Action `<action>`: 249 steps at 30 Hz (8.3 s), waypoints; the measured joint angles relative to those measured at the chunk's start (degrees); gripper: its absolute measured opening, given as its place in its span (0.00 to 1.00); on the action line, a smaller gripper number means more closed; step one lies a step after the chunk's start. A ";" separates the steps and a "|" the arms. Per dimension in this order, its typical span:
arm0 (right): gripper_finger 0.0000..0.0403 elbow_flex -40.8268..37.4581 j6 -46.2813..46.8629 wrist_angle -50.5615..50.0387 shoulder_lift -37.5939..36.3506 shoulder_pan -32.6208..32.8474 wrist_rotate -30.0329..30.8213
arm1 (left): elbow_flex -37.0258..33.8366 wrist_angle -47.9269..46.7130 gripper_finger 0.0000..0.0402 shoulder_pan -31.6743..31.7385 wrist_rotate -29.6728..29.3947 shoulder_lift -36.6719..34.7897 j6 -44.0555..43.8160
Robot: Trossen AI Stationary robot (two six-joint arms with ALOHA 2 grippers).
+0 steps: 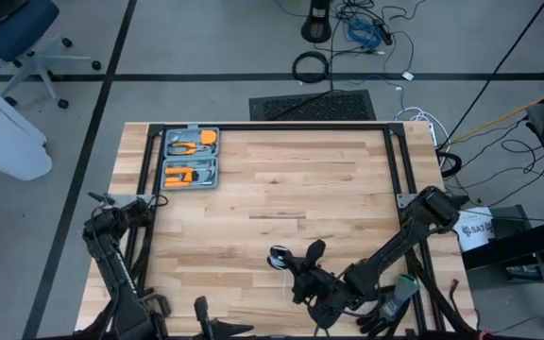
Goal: Coil cords
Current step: Coil the white wire on the spool, then return to Home Position
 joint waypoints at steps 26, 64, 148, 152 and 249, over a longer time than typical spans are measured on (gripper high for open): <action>0.00 -0.04 9.25 -14.32 8.10 -6.43 -0.52 | 0.00 -0.03 0.21 -0.02 -1.31 0.07 -1.81; 0.18 -0.03 9.12 -20.56 8.30 -14.79 -12.90 | -0.04 -0.44 0.21 0.49 -1.05 0.09 -4.72; 0.00 -37.12 20.62 -22.22 -67.08 11.62 -24.26 | -20.57 -15.16 0.00 36.30 34.95 -12.46 -6.82; 0.00 -42.60 19.91 -17.46 -72.82 11.64 -24.43 | -27.67 -11.01 0.00 39.61 35.58 -14.49 -8.28; 0.00 -70.06 0.03 7.73 -109.71 -25.78 -60.43 | -110.68 42.19 0.00 42.54 59.35 -83.58 1.41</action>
